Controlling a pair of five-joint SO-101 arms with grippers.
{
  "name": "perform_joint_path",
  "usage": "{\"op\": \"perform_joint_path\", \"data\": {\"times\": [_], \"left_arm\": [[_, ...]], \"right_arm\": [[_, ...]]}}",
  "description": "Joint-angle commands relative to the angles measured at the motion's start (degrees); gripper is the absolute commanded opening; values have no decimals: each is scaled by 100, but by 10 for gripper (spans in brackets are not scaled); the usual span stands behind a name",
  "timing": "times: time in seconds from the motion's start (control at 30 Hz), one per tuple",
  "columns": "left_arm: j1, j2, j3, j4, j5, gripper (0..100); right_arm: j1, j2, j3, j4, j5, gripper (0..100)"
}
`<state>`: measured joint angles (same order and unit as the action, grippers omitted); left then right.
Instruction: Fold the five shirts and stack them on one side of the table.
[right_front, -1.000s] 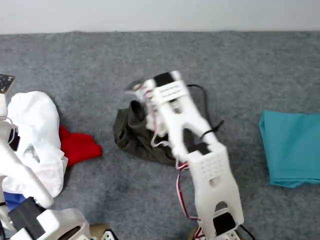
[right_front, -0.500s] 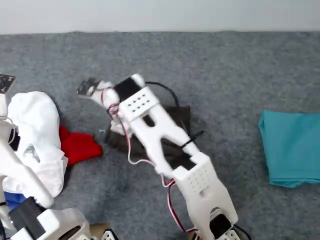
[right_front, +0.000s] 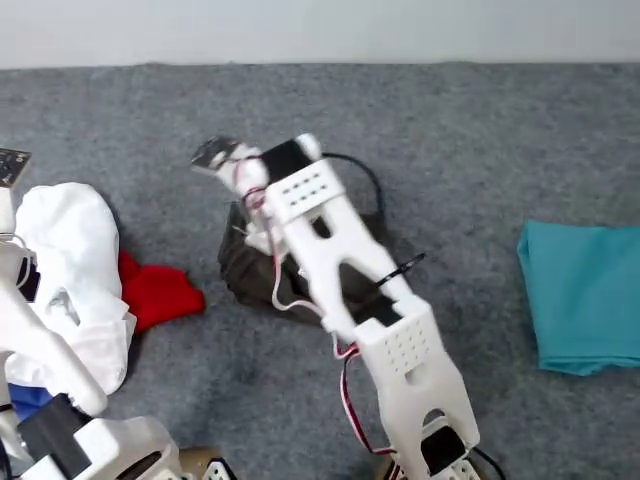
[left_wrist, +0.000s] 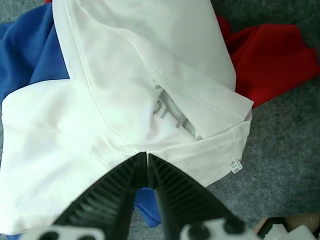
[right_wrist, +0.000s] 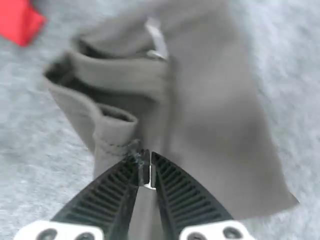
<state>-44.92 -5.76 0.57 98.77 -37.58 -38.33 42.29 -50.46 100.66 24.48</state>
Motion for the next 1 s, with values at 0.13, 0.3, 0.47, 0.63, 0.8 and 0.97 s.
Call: {"op": "perform_joint_path", "data": {"times": [0.13,0.3,0.47,0.63,0.8,0.97], "left_arm": [[18,-316,-48,-255,9,17],[18,-308,-40,-325,9,17],[18,-308,-40,-325,9,17],[18,-281,-40,-325,9,17],[18,-281,-40,-325,9,17],[9,-281,-31,-325,0,17]], "right_arm": [[-1051,-1279,141,242,-167,53],[-1095,-2088,141,233,-519,154],[-646,-2026,149,207,-501,153],[268,-611,114,-409,-492,46],[576,312,105,-884,-492,14],[198,532,105,-119,-492,10]]}}
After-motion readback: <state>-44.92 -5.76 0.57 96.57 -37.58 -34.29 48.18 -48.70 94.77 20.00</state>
